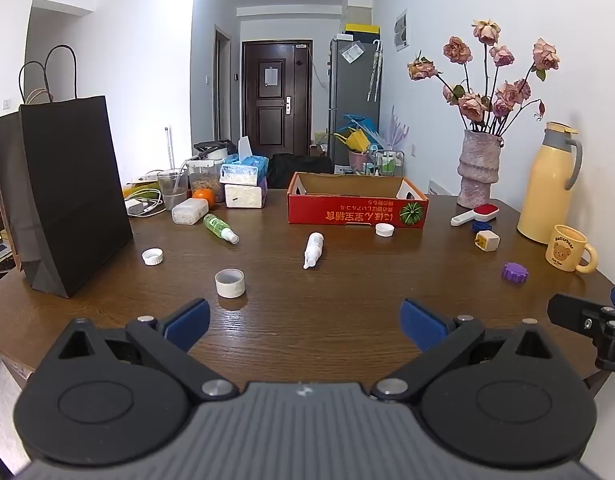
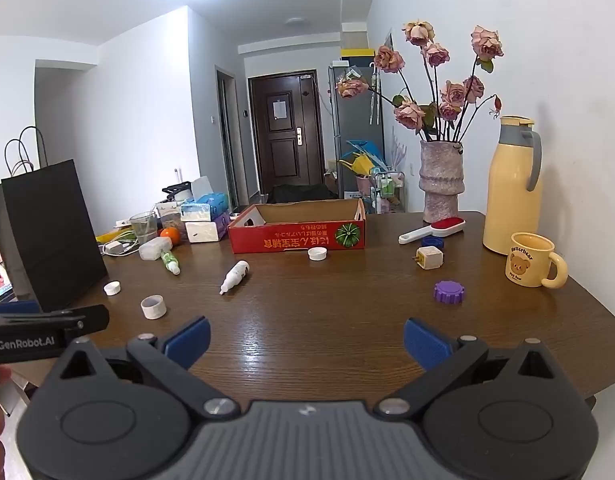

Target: Organize rigid objects

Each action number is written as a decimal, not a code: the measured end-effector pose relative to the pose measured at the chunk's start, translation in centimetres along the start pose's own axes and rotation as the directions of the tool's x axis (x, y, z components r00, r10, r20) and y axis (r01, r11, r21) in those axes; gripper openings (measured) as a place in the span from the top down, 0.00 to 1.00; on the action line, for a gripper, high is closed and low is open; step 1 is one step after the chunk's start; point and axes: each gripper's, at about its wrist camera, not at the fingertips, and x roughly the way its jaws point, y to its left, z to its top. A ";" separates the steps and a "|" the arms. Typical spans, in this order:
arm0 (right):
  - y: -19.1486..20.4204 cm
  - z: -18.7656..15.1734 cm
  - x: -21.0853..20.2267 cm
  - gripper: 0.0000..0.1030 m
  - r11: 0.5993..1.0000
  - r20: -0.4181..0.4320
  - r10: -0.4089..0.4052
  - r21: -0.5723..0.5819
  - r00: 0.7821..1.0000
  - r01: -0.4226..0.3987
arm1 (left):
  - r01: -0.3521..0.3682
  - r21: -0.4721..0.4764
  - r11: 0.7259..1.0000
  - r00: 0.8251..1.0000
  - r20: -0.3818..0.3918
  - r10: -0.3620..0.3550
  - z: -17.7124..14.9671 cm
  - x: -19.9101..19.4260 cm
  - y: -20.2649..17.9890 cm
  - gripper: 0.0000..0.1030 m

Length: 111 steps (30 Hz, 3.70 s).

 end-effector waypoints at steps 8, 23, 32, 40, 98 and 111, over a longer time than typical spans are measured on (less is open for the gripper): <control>0.0 0.0 -0.1 0.00 1.000 0.004 0.000 -0.001 1.000 0.000 | 0.004 0.007 1.000 1.000 0.005 -0.004 0.1 -0.3 -0.3 0.00; -0.1 -0.2 -0.1 0.00 1.000 0.001 0.002 0.003 1.000 -0.002 | 0.008 -0.004 1.000 1.000 0.006 -0.008 0.1 -0.2 0.2 0.00; -0.1 -0.4 -0.2 0.00 1.000 0.003 0.003 0.000 1.000 -0.003 | 0.007 -0.003 1.000 1.000 0.007 -0.007 0.1 -0.2 0.2 0.00; 0.0 -0.3 -0.1 0.00 1.000 0.003 0.003 -0.001 1.000 -0.003 | 0.010 -0.006 1.000 1.000 0.008 -0.010 0.2 -0.2 0.3 0.00; 0.7 0.1 -0.4 0.00 1.000 0.010 0.009 -0.019 1.000 -0.009 | 0.017 -0.013 1.000 1.000 0.020 -0.017 0.5 -0.8 0.6 0.00; 0.3 0.3 0.9 0.00 1.000 -0.001 0.010 -0.016 1.000 -0.010 | 0.002 -0.033 0.999 1.000 0.001 -0.002 1.1 1.2 0.8 0.00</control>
